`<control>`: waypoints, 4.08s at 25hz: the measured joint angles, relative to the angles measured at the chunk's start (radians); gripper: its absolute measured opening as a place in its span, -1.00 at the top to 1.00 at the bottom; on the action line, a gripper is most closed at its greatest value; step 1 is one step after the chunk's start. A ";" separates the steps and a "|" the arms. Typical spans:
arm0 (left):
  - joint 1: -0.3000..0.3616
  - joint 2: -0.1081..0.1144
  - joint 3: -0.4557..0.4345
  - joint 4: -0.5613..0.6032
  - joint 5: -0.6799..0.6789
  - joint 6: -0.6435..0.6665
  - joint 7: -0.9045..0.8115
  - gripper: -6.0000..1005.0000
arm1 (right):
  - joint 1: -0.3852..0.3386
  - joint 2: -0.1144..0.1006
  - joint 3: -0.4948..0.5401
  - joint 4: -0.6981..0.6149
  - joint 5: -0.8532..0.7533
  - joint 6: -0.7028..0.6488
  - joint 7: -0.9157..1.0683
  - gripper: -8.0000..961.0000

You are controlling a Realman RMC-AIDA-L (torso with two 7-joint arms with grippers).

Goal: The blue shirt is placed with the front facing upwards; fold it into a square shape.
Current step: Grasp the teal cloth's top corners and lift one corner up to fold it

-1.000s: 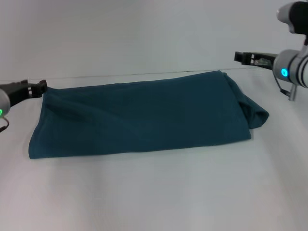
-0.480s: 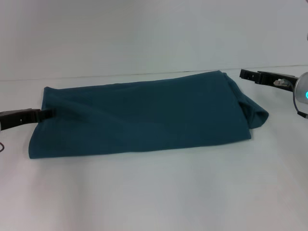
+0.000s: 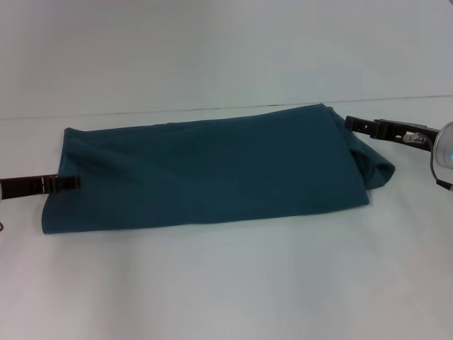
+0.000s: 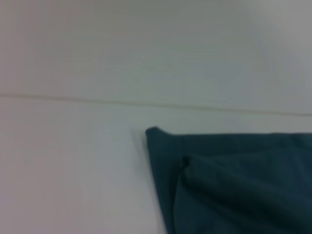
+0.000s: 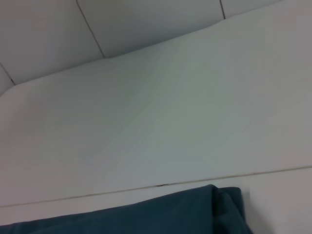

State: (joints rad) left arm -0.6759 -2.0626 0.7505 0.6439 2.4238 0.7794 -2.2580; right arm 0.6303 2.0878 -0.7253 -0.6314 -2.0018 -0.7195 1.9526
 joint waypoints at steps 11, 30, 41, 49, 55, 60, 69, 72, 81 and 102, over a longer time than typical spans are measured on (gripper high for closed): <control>-0.055 0.043 0.001 -0.133 0.014 -0.052 -0.016 -0.64 | 0.004 0.000 0.000 0.000 0.001 -0.015 0.000 -0.80; -0.090 0.028 0.001 -0.171 0.011 -0.044 0.059 -0.30 | 0.012 0.000 0.000 0.007 -0.005 -0.016 0.008 -0.80; -0.077 0.019 -0.010 -0.120 -0.077 0.043 0.110 0.58 | 0.006 0.000 -0.003 0.019 -0.005 -0.036 0.006 -0.79; -0.074 0.001 -0.008 -0.061 -0.092 0.100 0.106 0.87 | -0.008 -0.003 0.007 0.019 -0.001 -0.054 0.005 -0.79; -0.071 -0.034 0.048 0.013 -0.077 0.144 0.109 0.86 | -0.011 -0.003 0.005 0.022 0.000 -0.052 0.003 -0.78; -0.062 -0.052 0.099 0.060 -0.069 0.148 0.089 0.86 | -0.012 -0.002 0.000 0.026 0.000 -0.046 -0.005 -0.79; 0.001 -0.044 0.104 0.184 -0.067 0.186 0.015 0.86 | -0.012 0.006 0.002 0.130 0.261 -0.052 -0.415 -0.68; 0.034 -0.043 0.104 0.258 -0.067 0.216 -0.025 0.86 | -0.008 0.009 0.009 0.244 0.486 -0.062 -0.692 -0.55; 0.048 -0.041 0.097 0.299 -0.066 0.251 -0.068 0.86 | 0.088 0.024 0.016 0.622 0.897 -0.216 -1.400 0.13; 0.090 -0.088 0.095 0.581 -0.067 0.438 -0.147 0.87 | 0.300 0.034 0.277 0.932 0.714 -0.119 -1.665 0.98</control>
State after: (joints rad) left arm -0.5856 -2.1504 0.8451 1.2251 2.3569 1.2171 -2.4046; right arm 0.9299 2.1214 -0.4483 0.3001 -1.2880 -0.8389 0.2877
